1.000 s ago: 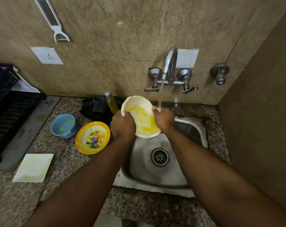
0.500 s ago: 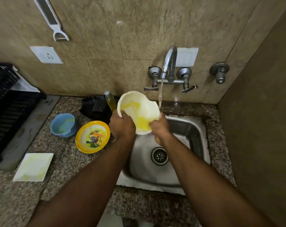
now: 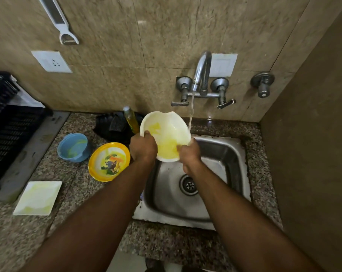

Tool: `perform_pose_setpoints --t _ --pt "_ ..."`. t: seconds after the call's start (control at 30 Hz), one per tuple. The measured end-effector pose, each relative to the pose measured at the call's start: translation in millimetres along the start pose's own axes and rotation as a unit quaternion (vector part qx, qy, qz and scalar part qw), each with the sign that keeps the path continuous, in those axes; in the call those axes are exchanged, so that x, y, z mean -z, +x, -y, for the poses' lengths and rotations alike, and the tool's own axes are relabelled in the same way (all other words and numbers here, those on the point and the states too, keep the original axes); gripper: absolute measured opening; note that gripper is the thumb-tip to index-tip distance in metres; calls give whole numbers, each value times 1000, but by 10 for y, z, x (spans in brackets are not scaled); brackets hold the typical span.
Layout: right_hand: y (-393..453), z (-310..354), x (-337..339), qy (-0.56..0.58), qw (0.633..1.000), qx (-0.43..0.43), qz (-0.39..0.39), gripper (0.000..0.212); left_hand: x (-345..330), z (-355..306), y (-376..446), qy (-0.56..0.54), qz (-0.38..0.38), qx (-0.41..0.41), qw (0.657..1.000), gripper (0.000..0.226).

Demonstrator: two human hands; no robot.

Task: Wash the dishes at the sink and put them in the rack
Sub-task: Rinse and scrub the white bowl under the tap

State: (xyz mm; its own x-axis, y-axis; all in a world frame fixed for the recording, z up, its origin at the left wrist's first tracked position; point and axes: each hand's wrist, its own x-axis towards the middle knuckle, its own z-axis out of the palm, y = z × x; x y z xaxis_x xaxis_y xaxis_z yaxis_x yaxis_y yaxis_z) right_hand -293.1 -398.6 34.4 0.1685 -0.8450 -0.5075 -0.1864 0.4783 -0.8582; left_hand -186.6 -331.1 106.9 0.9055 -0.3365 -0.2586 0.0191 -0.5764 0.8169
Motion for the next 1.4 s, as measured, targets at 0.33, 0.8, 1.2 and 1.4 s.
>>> perform_pose_setpoints --t 0.33,0.8,1.2,1.4 --pt "-115 105 -158 66 994 -55 71 51 -61 37 -176 -20 -100 -48 994 33" --pt "-66 -39 -245 3 999 -25 -42 50 -117 73 -282 -113 -34 18 993 45" --pt "-21 231 168 -33 993 -16 108 52 122 -78 118 -136 137 56 980 29" --pt "111 154 130 -177 980 31 -85 34 -93 178 -144 -124 72 -28 989 66"
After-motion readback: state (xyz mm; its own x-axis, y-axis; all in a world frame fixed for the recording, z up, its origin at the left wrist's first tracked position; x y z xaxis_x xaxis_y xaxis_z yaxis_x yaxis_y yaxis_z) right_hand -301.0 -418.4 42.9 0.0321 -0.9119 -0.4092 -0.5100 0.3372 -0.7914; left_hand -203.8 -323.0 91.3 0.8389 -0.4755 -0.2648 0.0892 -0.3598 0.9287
